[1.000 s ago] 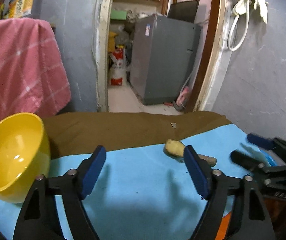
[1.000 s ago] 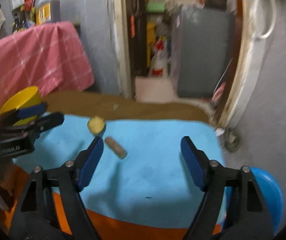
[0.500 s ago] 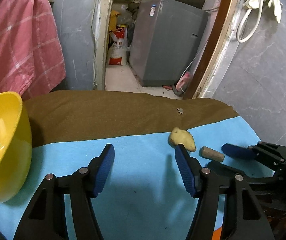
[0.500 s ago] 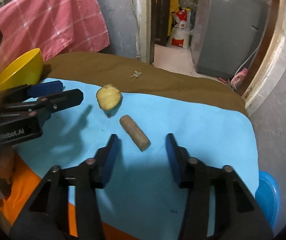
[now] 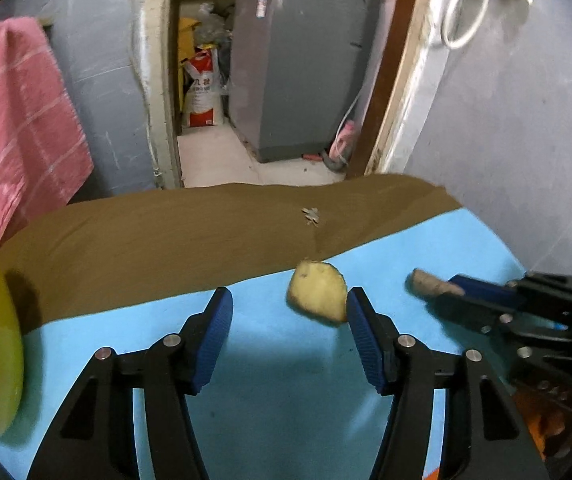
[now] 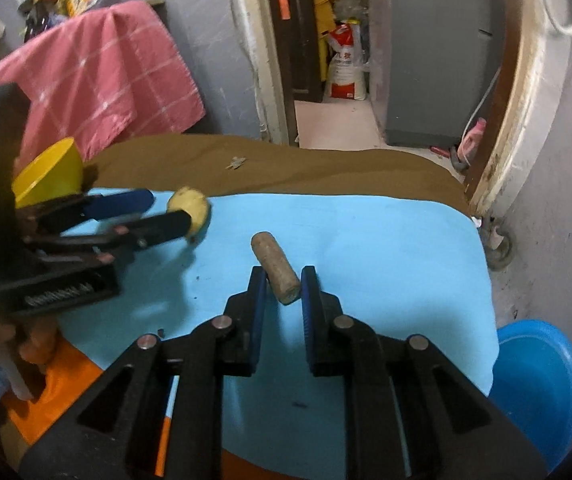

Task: Collect trash
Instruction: 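Close the left tool on the tan lump while the right tool grasps the brown stick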

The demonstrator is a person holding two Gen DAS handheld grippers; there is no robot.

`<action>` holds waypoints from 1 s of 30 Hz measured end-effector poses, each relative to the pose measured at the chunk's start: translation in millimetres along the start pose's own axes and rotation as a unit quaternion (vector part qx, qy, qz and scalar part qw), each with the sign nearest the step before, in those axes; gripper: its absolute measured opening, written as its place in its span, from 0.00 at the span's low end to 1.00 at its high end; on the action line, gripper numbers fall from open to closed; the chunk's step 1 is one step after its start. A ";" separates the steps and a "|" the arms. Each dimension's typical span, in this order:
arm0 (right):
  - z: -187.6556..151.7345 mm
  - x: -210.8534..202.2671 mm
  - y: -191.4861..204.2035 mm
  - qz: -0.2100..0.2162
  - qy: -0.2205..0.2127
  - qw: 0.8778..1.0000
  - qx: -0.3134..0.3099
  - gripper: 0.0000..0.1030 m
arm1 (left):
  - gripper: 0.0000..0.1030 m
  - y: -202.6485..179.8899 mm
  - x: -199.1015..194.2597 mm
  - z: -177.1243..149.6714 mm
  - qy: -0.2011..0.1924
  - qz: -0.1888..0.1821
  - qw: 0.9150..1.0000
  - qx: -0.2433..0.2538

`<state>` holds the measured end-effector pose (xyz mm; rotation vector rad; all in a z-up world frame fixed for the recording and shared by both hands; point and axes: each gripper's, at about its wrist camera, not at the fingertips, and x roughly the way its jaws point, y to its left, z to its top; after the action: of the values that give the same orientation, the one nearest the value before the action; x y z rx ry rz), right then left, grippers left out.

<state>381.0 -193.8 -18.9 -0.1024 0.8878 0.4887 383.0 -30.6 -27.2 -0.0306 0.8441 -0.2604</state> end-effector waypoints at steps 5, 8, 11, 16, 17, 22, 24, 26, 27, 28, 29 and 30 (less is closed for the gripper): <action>-0.1 -1.8 -7.4 0.013 -0.008 1.000 0.022 0.21 | 0.50 -11.6 11.1 3.4 0.002 0.013 1.000 0.027; 0.2 -2.1 -8.1 0.014 -0.011 1.000 0.025 0.21 | 0.31 -12.8 14.1 0.5 0.011 0.020 0.999 0.037; -0.7 -4.0 -5.2 0.008 -0.014 1.000 0.022 0.21 | 0.26 -13.1 13.2 -3.2 0.011 0.022 0.999 0.041; -4.1 -11.6 -2.6 -0.016 -0.033 0.999 0.017 0.21 | 0.25 -14.6 6.3 -7.6 0.007 0.016 0.999 0.037; -4.7 -12.9 -2.4 -0.021 -0.038 0.999 0.016 0.21 | 0.25 -14.6 4.5 -9.0 0.004 0.016 0.999 0.035; -9.7 -26.7 -0.4 -0.049 -0.072 0.996 0.005 0.21 | 0.10 -12.4 -8.6 -10.6 -0.017 0.007 1.000 0.017; -11.8 -31.0 1.7 -0.061 -0.083 0.995 0.000 0.21 | 0.10 -12.5 -16.0 -12.3 -0.029 0.004 1.000 0.009; -14.3 -34.1 4.1 -0.068 -0.092 0.993 -0.005 0.21 | 0.10 -16.1 -18.9 -14.7 -0.029 0.008 0.999 0.015; -15.3 -35.0 5.2 -0.070 -0.094 0.993 -0.005 0.21 | 0.10 -18.8 -20.6 -15.7 -0.027 0.016 0.999 0.019; -17.0 -35.9 5.5 -0.071 -0.096 0.993 -0.005 0.21 | 0.10 -20.0 -19.8 -15.6 -0.023 0.019 0.999 0.020; -19.0 -36.1 5.6 -0.071 -0.096 0.993 -0.004 0.21 | 0.10 -21.2 -20.2 -16.9 -0.021 0.019 0.999 0.019; -21.1 -36.1 5.6 -0.069 -0.095 0.993 -0.002 0.21 | 0.10 -21.2 -19.6 -16.7 -0.017 0.020 0.999 0.019</action>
<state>344.2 -208.2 -4.0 -0.1189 0.6887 0.3639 353.6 -45.2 -21.2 0.0170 0.8042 -0.2376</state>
